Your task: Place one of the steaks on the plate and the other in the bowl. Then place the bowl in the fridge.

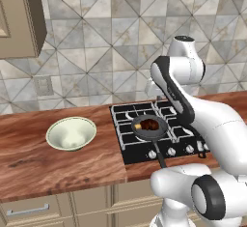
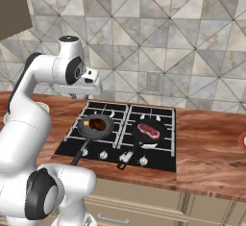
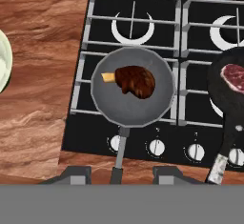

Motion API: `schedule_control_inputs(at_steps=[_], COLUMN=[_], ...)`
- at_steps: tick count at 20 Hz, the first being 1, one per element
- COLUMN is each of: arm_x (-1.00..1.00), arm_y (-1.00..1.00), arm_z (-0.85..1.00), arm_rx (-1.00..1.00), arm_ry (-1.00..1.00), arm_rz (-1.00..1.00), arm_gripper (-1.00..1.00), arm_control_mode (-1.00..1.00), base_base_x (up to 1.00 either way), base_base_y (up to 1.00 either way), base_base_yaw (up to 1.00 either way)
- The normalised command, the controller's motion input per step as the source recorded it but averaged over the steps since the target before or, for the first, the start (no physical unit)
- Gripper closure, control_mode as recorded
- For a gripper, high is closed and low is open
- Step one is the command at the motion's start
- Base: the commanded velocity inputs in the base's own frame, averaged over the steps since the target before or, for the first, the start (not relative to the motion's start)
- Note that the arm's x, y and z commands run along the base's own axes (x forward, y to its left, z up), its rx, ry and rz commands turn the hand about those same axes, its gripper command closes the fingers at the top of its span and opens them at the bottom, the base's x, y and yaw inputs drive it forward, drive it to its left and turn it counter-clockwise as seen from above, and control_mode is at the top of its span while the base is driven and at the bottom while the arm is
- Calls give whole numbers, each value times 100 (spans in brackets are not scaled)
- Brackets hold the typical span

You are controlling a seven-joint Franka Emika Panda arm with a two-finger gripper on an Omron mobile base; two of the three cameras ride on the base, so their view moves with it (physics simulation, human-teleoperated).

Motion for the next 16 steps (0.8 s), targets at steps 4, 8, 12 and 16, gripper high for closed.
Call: schedule_control_inputs(at_steps=[4, 8, 12, 16], arm_x=[-28, -32, -5, 0], arm_y=[11, 30, 10, 0], arm_z=[-1, -1, -4, -18], arm_rx=[0, 0, 1, 0], arm_ry=[3, 2, 2, 5], arm_rz=[6, 8, -10, -42], arm_gripper=[-100, -100, -100, -100], arm_control_mode=[-100, -100, -100, -100], base_base_x=[0, 0, 0, 0], base_base_y=[0, 0, 0, 0], base_base_yaw=[0, 0, 0, 0])
